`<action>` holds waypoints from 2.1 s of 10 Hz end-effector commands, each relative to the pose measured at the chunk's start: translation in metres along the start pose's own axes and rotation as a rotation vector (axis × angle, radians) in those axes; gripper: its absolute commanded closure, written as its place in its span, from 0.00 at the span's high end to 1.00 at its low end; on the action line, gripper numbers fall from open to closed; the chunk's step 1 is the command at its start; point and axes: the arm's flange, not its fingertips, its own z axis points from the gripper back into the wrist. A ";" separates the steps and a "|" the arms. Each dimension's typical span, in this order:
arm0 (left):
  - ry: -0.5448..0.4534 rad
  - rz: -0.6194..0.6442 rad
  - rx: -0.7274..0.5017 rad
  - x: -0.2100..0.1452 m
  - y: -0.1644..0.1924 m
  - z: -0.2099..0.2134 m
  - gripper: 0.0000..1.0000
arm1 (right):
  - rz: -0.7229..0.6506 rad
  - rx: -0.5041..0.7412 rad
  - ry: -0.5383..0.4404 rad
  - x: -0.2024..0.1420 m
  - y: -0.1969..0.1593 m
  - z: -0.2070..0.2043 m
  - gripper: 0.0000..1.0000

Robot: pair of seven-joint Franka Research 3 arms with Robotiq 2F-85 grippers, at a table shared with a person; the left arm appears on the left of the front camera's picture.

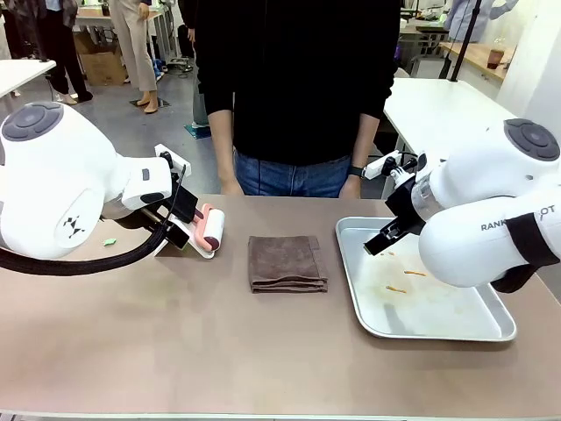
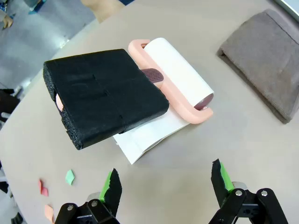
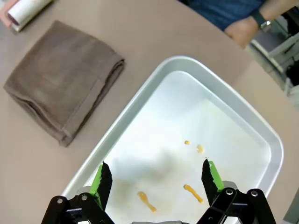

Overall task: Clean the surface of the table.
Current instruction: Hold the Lint Roller with your left hand and the towel with your right hand.

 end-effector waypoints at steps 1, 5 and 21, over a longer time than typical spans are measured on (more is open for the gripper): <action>0.000 -0.001 0.000 0.000 0.000 0.000 1.00 | -0.001 0.000 -0.001 0.000 0.000 0.000 1.00; 0.000 -0.001 0.000 0.000 0.000 0.000 1.00 | -0.001 0.000 -0.001 0.000 0.000 0.000 1.00; -0.148 0.240 -0.341 -0.138 0.129 0.172 1.00 | -0.402 0.206 -0.049 -0.095 -0.095 0.217 1.00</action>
